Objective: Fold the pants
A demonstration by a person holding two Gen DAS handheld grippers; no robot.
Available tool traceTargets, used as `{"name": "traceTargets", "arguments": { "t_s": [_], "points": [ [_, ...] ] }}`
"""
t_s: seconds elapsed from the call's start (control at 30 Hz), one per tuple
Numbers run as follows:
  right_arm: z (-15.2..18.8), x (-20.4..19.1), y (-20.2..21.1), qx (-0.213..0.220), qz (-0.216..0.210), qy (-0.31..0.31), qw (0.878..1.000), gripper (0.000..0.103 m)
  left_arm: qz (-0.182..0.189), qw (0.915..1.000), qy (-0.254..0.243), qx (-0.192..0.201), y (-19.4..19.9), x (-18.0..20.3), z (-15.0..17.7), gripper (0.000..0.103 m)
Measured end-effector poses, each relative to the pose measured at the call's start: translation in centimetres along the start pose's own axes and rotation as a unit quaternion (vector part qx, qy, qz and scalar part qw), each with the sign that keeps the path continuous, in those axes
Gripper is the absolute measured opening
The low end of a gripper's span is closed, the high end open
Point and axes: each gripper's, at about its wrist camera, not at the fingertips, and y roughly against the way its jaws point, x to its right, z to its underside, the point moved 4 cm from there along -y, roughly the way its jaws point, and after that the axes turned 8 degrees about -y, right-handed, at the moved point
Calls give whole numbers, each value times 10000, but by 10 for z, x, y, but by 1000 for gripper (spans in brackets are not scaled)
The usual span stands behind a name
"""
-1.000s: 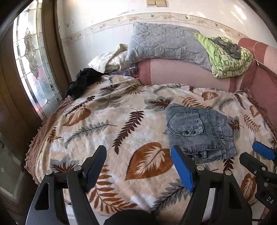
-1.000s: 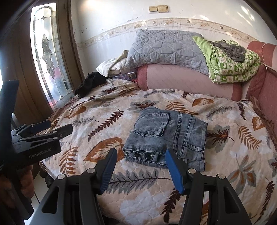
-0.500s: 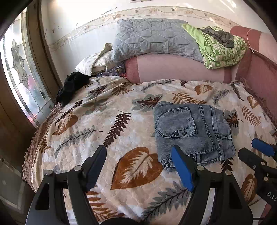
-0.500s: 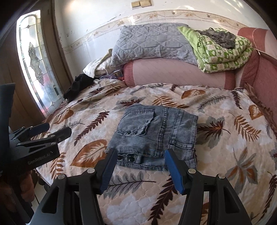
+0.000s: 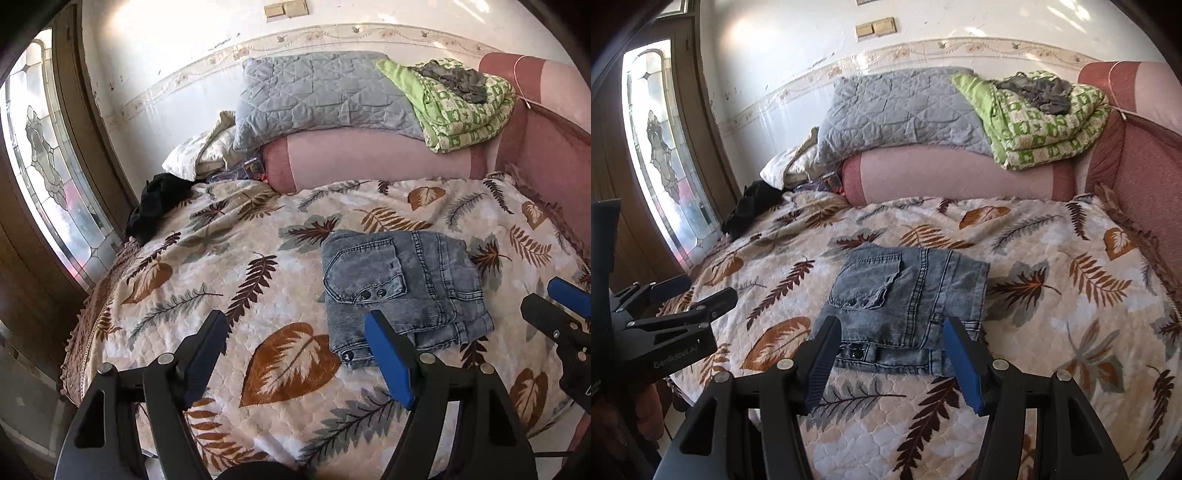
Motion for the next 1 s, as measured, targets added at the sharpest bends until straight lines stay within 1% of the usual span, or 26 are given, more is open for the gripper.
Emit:
{"name": "traceTargets", "arguments": {
  "t_s": [0.5, 0.57, 0.6, 0.63, 0.7, 0.77, 0.8, 0.83, 0.9, 0.93, 0.97, 1.0],
  "points": [
    [-6, 2, 62, 524, 27, -4, 9986, 62, -25, 9993, -140, 358, 59, 11, -5, 78],
    [-6, 2, 69, 581, 23, 1, 9983, 62, 2, 9989, -149, 453, 69, 10, -6, 78],
    [-6, 2, 72, 600, 20, 10, 9982, 62, -14, 9983, -114, 572, 75, 7, -7, 78],
    [-6, 1, 76, 625, 17, 33, 9980, 62, -62, 9972, -29, 739, 84, 1, -8, 78],
    [-6, -1, 80, 653, 10, 78, 9978, 62, -87, 9959, 162, 884, 95, -11, -10, 78],
    [-5, -2, 83, 669, -5, 96, 9977, 62, 78, 9941, 518, 950, 104, -32, -13, 78],
    [-5, -3, 84, 673, -24, 92, 9977, 62, 101, 9932, 630, 978, 107, -38, -13, 78],
    [-4, -4, 85, 675, -42, 90, 9977, 62, 65, 9907, 832, 1079, 115, -51, -14, 78],
    [-3, -8, 86, 688, -91, 106, 9975, 62, -127, 9872, 986, 1249, 124, -64, -14, 78],
    [-3, -10, 87, 690, -109, 124, 9975, 62, -324, 9847, 997, 1390, 131, -71, -14, 89],
    [-3, -11, 87, 686, -127, 141, 9975, 62, -471, 9831, 977, 1474, 134, -74, -13, 103],
    [-3, -13, 86, 679, -147, 157, 9975, 62, -657, 9804, 961, 1588, 137, -76, -12, 103]
  ]
}}
